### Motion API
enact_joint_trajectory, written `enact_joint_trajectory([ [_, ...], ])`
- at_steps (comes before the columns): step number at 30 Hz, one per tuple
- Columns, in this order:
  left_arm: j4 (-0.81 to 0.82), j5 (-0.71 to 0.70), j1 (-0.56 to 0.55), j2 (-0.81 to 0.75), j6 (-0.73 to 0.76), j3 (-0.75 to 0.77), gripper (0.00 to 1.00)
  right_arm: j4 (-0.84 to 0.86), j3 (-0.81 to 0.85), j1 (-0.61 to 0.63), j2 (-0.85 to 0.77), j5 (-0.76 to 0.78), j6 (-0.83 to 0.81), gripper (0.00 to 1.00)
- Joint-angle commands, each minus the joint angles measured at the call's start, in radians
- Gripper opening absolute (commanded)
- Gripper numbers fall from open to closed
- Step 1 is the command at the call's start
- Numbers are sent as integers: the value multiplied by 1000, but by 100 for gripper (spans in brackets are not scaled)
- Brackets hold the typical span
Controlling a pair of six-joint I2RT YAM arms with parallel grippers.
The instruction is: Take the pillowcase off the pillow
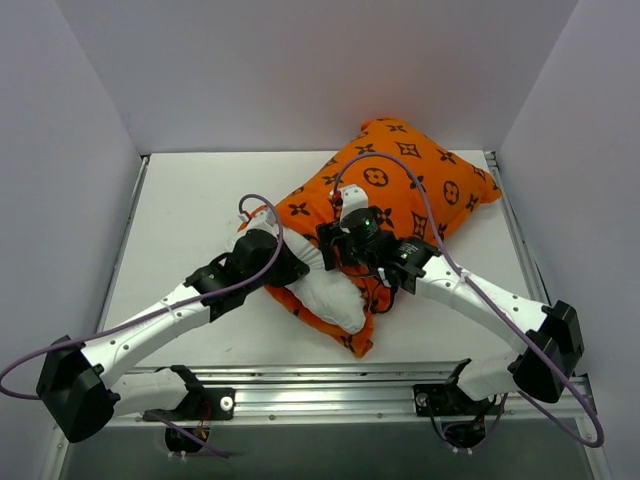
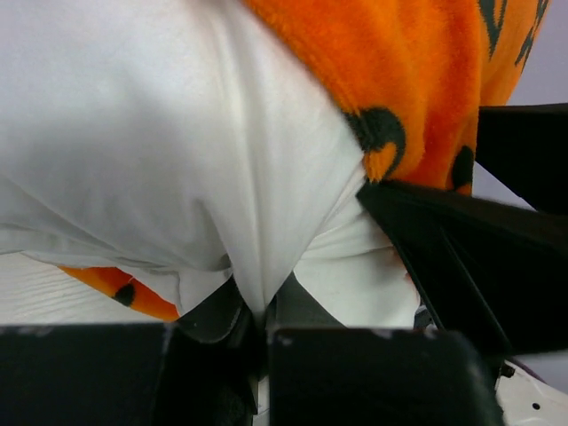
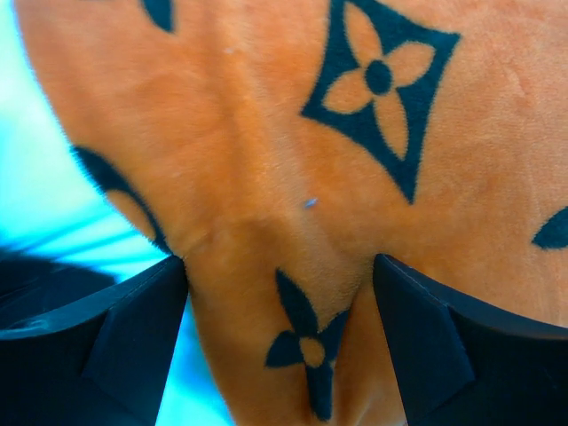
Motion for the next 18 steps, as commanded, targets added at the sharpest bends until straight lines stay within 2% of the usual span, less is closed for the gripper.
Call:
enact_joint_trajectory([
  [1,-70,-52,0,-69,50,76,2,-49,12,-10,50,179,28,72],
  [3,-91,-52,-2,-89,64,97,2,-63,9,-65,70,234,50,58],
  [4,-128,-55,1,-97,69,108,2,-63,-2,-97,71,254,71,40],
  [5,-154,-59,1,-112,81,120,2,-61,-6,-134,70,259,84,31],
  [6,-186,-78,1,-122,89,154,2,-57,-11,-219,65,266,99,13],
  [7,-258,-90,1,-131,99,175,2,-52,-16,-264,64,283,131,5],
  [8,-292,-101,1,-143,121,195,2,-46,-23,-313,61,282,145,0],
  [10,-396,-138,4,-186,139,257,2,-35,-14,-457,71,260,180,0],
  [13,-519,-187,12,-258,165,338,2,-25,27,-609,111,248,209,0],
  [18,-656,-291,37,-391,201,441,2,18,43,-787,147,190,292,0],
])
